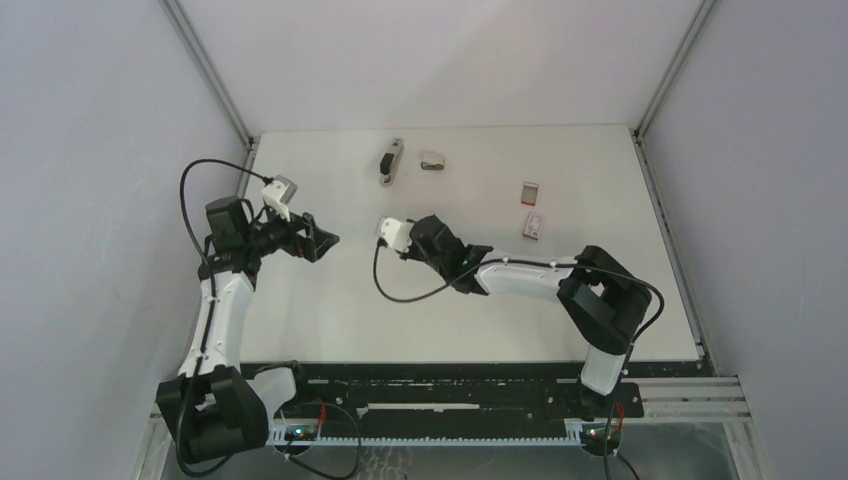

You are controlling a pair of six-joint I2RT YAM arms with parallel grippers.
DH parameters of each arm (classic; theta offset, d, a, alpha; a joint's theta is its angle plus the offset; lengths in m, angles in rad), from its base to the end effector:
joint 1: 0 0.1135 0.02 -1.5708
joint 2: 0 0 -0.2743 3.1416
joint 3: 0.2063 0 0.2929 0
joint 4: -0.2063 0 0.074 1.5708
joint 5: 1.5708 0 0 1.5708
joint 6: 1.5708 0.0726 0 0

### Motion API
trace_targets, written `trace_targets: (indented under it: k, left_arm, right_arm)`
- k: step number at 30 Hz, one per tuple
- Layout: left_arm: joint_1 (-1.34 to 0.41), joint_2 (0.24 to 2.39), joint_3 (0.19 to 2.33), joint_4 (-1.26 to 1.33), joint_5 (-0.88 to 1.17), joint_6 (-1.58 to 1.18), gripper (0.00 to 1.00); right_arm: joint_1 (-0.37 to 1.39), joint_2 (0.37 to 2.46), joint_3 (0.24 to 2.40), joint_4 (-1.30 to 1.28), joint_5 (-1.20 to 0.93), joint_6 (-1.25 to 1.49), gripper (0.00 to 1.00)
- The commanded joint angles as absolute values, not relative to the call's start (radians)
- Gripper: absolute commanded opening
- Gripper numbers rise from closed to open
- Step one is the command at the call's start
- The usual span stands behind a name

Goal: Unload the staples from the stapler
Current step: Unload the staple at the center of the board.

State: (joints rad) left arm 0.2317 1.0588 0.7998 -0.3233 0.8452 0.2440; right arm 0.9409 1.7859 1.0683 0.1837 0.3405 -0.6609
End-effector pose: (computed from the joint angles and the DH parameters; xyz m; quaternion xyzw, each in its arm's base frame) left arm 0.2851 0.0115 0.2700 0.1995 0.8017 -0.2490 0.5055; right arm 0.2886 0.3547 0.1657 -0.5562 0.6561 -0.0776 0.5041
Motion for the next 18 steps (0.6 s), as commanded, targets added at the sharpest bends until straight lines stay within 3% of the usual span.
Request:
trace_targets:
  k: [1, 10, 14, 18]
  left_arm:
    - [0.227, 1.129, 0.797, -0.210, 0.990, 0.137, 1.00]
    - [-0.018, 1.353, 0.993, -0.185, 0.925, -0.052, 1.00]
    - [-0.116, 1.425, 1.057, -0.093, 0.821, -0.173, 1.00]
    - [-0.173, 1.502, 1.087, 0.020, 0.852, -0.297, 1.00]
  right_arm:
    - [0.840, 1.657, 1.216, -0.014, 0.155, -0.312, 0.18]
    - [0.797, 1.650, 1.260, -0.054, 0.166, -0.248, 0.20]
    - [0.768, 1.648, 1.277, -0.096, 0.101, -0.179, 0.20]
    - [0.755, 1.642, 1.278, -0.112, 0.063, -0.151, 0.21]
